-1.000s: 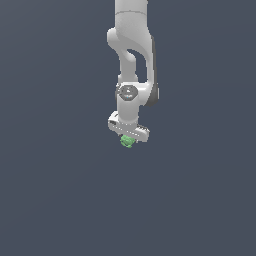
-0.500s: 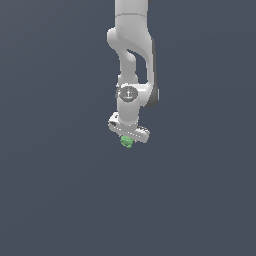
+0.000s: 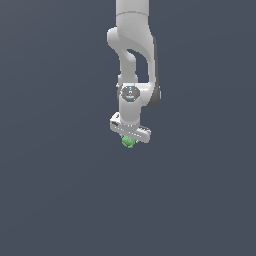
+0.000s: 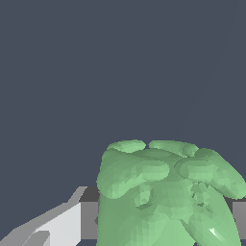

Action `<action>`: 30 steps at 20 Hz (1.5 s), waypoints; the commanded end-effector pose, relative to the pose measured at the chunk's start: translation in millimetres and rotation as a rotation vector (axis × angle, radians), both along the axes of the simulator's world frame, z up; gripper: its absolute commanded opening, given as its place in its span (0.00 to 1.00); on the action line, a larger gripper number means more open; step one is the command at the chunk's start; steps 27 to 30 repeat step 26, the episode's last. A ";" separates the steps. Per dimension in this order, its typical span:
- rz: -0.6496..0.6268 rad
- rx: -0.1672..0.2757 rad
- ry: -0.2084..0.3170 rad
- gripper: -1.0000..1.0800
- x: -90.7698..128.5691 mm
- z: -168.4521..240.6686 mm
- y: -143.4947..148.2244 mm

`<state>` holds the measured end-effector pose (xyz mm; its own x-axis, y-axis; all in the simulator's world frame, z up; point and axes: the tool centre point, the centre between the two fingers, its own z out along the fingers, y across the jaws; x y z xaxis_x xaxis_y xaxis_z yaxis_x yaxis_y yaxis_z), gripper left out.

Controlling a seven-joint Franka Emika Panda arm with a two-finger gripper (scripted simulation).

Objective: Pick up the object and move it to a goal position.

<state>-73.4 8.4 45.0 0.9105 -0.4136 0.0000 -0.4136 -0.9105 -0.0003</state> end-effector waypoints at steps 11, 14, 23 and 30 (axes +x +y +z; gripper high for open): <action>0.001 -0.001 0.000 0.00 39.3 47.8 78.9; 0.001 -0.001 0.000 0.00 50.0 59.9 99.0; 0.000 -0.001 0.000 0.00 67.0 76.6 127.4; 0.000 -0.001 0.000 0.00 68.1 76.9 128.1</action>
